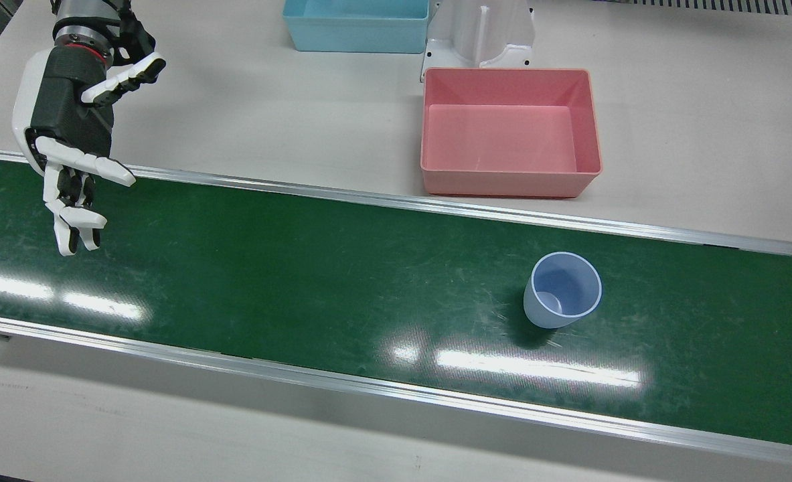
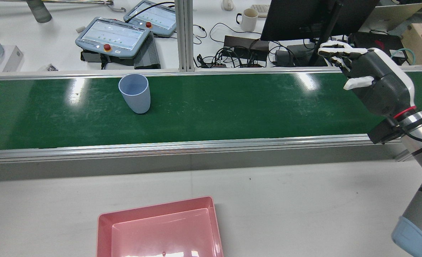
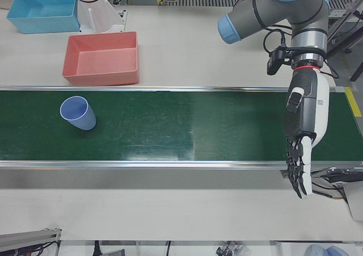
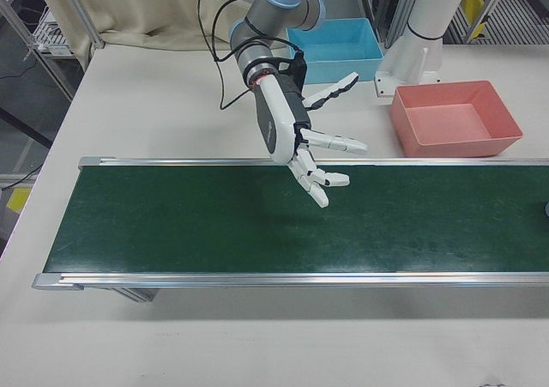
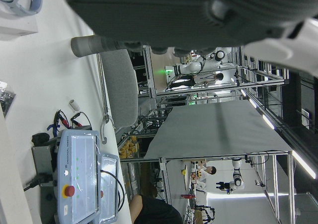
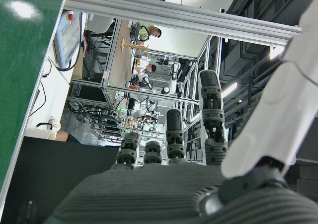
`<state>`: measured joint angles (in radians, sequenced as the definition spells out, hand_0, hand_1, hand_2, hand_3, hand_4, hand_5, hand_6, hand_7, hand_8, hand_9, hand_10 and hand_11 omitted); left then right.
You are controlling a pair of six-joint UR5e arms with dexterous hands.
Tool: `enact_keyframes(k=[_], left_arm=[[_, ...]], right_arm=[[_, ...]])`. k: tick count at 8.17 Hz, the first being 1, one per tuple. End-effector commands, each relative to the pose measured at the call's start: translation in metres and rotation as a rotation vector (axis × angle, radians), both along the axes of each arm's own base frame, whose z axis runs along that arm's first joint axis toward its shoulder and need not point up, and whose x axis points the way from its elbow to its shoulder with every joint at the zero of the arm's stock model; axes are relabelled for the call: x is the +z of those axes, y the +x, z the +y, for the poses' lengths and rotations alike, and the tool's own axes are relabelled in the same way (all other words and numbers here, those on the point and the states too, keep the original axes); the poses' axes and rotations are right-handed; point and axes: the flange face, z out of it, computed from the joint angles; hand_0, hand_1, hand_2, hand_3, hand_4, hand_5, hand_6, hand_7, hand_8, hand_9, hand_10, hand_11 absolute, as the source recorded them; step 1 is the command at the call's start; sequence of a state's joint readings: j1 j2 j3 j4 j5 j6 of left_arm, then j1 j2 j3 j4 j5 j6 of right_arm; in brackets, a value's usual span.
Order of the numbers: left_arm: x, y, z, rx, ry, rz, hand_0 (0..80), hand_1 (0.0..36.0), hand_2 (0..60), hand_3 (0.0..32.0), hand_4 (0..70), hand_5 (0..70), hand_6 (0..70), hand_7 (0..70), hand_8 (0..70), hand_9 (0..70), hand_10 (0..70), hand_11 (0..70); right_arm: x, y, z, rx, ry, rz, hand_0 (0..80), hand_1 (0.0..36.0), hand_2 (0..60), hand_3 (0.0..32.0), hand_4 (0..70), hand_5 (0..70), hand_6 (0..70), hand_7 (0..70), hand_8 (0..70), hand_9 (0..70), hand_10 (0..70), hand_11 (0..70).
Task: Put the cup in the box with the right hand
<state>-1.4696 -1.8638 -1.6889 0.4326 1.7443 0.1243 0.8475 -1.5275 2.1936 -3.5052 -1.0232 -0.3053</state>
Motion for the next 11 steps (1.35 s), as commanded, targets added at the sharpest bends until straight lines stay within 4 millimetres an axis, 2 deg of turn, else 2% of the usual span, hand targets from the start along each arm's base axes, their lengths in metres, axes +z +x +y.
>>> enact_keyframes(k=[1, 11], left_arm=[[0.0000, 0.0000, 0.0000, 0.000, 0.000, 0.000, 0.0, 0.0, 0.0, 0.0, 0.0, 0.0, 0.0, 0.0, 0.0, 0.0, 0.0, 0.0], [0.0000, 0.0000, 0.0000, 0.000, 0.000, 0.000, 0.0, 0.0, 0.0, 0.0, 0.0, 0.0, 0.0, 0.0, 0.0, 0.0, 0.0, 0.0]], right_arm=[[0.0001, 0.0011, -0.0003, 0.002, 0.000, 0.000, 49.8, 4.1, 0.0, 0.0, 36.3, 3.5, 8.0, 38.4, 3.2, 10.4, 8.7, 13.4], [-0.0005, 0.0013, -0.0001, 0.002, 0.001, -0.001, 49.6, 4.2, 0.0, 0.0, 36.5, 3.5, 8.2, 39.3, 3.2, 10.6, 9.0, 13.9]])
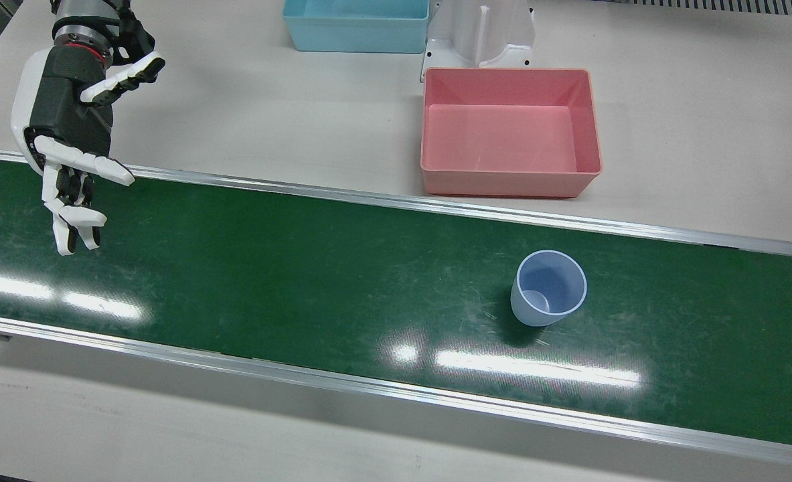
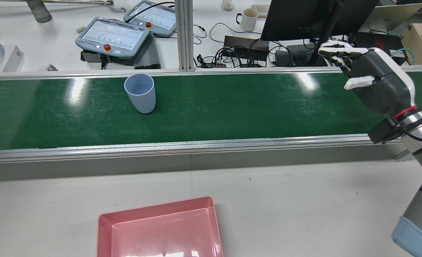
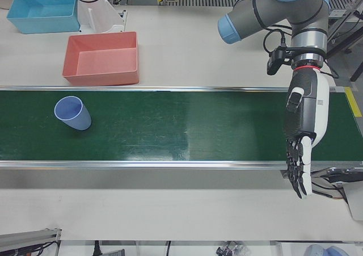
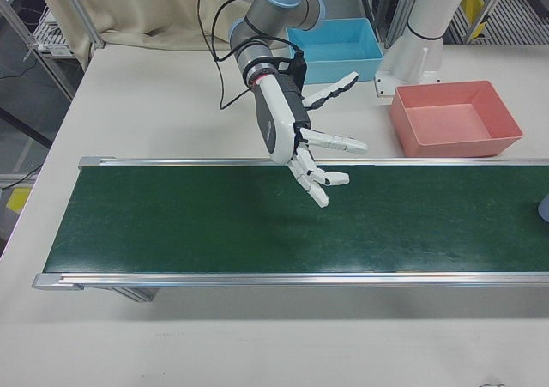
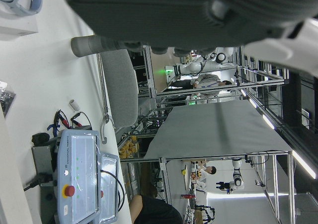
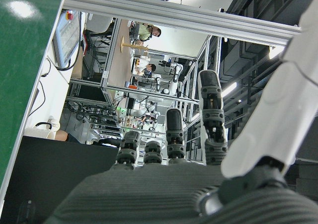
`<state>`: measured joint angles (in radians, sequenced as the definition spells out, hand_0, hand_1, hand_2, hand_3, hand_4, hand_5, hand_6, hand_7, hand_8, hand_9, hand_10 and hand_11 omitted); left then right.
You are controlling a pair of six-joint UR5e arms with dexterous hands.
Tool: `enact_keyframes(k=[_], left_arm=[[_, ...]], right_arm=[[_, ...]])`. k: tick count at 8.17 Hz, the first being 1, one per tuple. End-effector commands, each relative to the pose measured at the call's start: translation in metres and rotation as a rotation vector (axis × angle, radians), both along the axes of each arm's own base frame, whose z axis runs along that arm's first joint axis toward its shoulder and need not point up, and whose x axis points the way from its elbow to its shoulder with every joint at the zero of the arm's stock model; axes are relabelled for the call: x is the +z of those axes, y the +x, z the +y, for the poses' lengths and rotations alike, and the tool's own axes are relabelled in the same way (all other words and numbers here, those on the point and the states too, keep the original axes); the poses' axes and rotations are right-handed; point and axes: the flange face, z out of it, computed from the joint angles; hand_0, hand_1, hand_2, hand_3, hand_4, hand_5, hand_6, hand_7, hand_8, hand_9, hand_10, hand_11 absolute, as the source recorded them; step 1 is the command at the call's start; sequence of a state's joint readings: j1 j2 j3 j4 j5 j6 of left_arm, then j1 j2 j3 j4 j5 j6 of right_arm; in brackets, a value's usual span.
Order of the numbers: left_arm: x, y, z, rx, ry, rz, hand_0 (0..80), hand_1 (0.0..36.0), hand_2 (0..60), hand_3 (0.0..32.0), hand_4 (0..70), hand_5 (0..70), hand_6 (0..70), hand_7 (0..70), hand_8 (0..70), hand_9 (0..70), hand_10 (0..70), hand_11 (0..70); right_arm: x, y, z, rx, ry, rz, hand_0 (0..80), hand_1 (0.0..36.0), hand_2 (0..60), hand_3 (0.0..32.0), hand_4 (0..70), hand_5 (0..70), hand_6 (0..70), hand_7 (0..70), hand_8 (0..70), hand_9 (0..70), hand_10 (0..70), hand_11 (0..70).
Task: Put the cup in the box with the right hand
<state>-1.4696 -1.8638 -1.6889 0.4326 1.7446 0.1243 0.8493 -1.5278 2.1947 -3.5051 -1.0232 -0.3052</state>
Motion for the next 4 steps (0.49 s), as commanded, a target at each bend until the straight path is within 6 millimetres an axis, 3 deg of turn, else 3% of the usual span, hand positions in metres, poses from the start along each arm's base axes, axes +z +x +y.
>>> enact_keyframes(k=[1, 4], left_arm=[[0.0000, 0.0000, 0.0000, 0.000, 0.000, 0.000, 0.0, 0.0, 0.0, 0.0, 0.0, 0.0, 0.0, 0.0, 0.0, 0.0, 0.0, 0.0], [0.0000, 0.0000, 0.0000, 0.000, 0.000, 0.000, 0.0, 0.0, 0.0, 0.0, 0.0, 0.0, 0.0, 0.0, 0.0, 0.0, 0.0, 0.0]], right_arm=[[-0.0002, 0.0003, 0.0000, 0.001, 0.000, 0.000, 49.7, 4.2, 0.0, 0.0, 36.5, 3.5, 8.2, 39.3, 3.3, 10.6, 9.1, 14.0], [-0.0002, -0.0004, 0.0002, -0.001, 0.000, 0.000, 49.6, 4.2, 0.0, 0.0, 36.1, 3.6, 8.1, 39.0, 3.3, 10.6, 8.9, 13.8]])
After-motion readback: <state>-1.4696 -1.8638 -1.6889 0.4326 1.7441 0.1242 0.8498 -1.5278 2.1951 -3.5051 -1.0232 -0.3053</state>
